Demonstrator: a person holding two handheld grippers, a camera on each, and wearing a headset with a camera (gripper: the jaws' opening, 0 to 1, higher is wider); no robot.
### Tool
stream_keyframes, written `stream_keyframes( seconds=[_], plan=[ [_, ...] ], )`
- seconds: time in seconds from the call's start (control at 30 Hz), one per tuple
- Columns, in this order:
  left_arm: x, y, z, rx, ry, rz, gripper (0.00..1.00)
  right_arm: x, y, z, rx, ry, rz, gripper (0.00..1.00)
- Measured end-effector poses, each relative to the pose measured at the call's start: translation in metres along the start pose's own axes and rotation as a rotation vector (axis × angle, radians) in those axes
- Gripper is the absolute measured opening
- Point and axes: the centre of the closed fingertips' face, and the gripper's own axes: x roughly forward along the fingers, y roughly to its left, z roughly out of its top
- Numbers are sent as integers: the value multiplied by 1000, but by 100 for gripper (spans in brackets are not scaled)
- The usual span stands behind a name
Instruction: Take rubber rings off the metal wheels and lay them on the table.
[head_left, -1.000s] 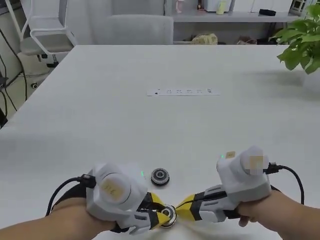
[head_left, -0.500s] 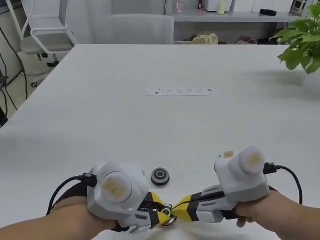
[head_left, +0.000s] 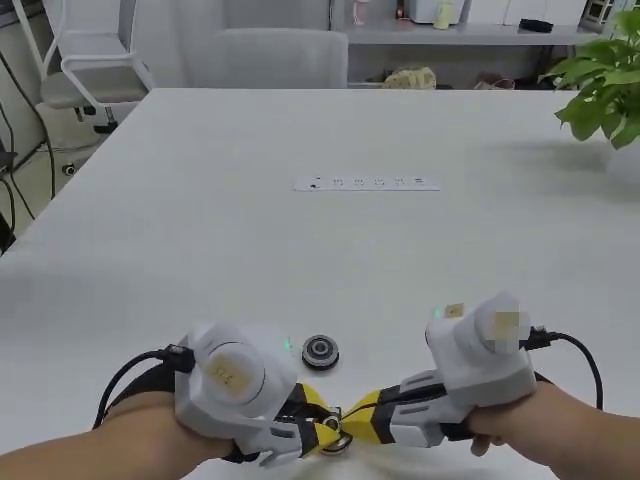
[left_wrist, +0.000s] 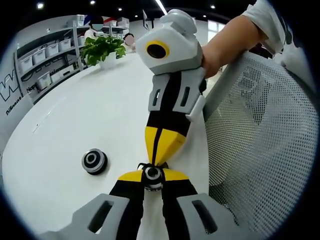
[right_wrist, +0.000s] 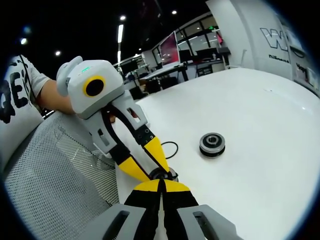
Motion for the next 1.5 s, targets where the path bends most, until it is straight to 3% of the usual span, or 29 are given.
stream_keyframes(
  seconds=[0.2,0.27,0.3,0.63,0.93,1.33,1.5],
  plan=[
    [0,-1,0,3,-2,-5,8,1,3,1,-4,-5,12,0],
    [1,-2,0,3,-1,-8,8,2,12,7,-14,-33,58,0],
    [1,-2,1,3,-2,-7,8,1,10,7,-13,-28,36,0],
    [1,-1,2,1,-9,-8,8,1,7,4,-50,-20,35,0],
    [2,-1,2,-2,-17,-7,8,-2,1,-1,-44,-12,23,0],
    [1,-5,3,46,0,-34,13,-4,-2,0,-35,-17,15,0],
    [-3,-5,7,30,-16,-37,13,-5,-2,1,-32,-23,15,0]
  ],
)
